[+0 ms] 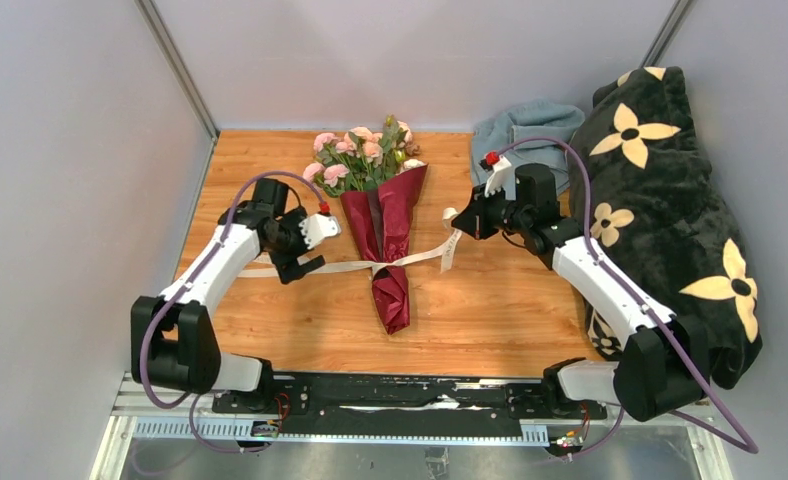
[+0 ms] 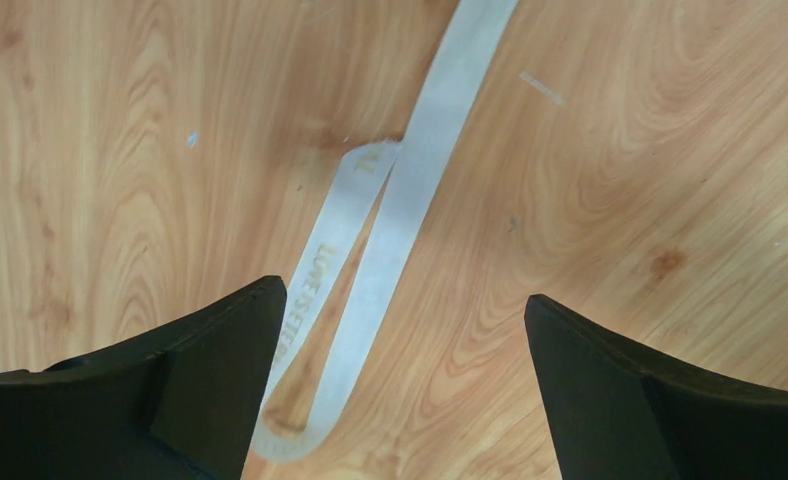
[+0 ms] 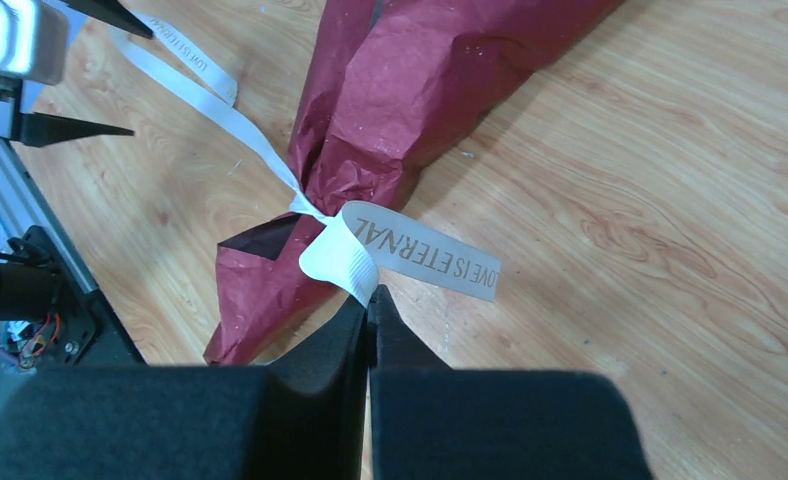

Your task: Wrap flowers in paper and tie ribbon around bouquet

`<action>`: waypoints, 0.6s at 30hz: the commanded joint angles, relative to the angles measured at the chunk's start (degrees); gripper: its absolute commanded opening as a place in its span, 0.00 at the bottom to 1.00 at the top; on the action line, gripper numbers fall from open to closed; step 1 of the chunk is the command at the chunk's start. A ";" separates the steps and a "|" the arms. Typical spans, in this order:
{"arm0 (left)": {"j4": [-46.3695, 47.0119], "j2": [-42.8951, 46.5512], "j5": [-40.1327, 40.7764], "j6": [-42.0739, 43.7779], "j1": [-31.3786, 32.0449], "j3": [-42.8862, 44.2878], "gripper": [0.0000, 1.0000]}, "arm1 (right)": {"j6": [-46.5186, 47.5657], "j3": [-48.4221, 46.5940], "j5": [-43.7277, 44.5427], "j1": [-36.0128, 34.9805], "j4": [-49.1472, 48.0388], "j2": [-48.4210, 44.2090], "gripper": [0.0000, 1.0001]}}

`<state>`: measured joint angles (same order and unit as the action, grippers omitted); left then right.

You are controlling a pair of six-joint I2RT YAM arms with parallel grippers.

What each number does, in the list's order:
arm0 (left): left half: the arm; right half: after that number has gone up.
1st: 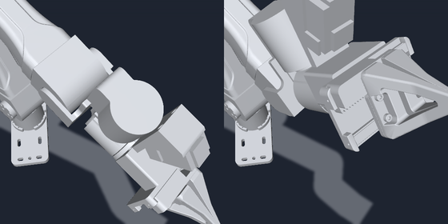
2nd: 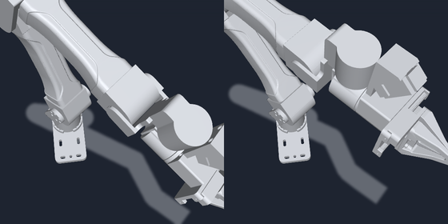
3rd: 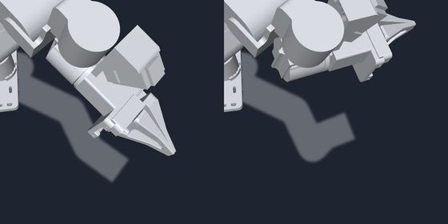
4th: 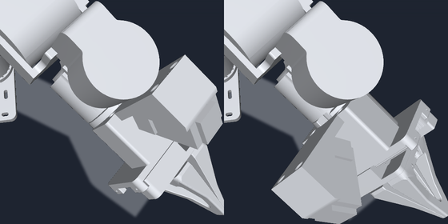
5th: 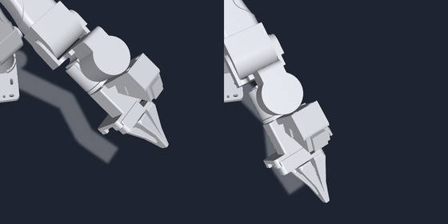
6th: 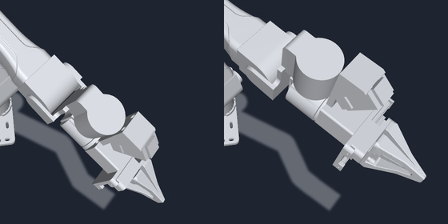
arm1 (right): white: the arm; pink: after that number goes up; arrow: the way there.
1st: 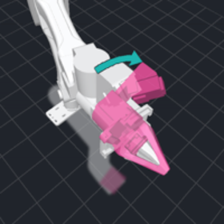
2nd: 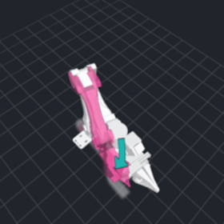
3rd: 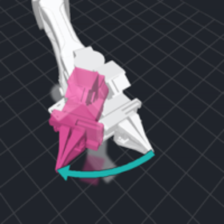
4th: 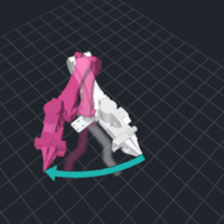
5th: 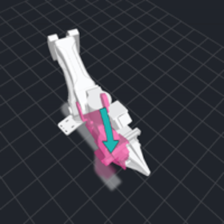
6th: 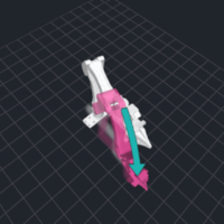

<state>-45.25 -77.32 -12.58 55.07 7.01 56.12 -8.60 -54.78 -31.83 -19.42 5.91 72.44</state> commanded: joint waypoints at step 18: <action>14.08 -24.43 6.34 -2.17 9.74 -0.24 0.41 | -0.30 2.67 -0.28 -0.38 2.70 1.53 0.00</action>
<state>-35.90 -98.70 -8.88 51.57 16.10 59.66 -9.41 -54.28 -32.97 -19.62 6.79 73.65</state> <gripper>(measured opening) 0.588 0.007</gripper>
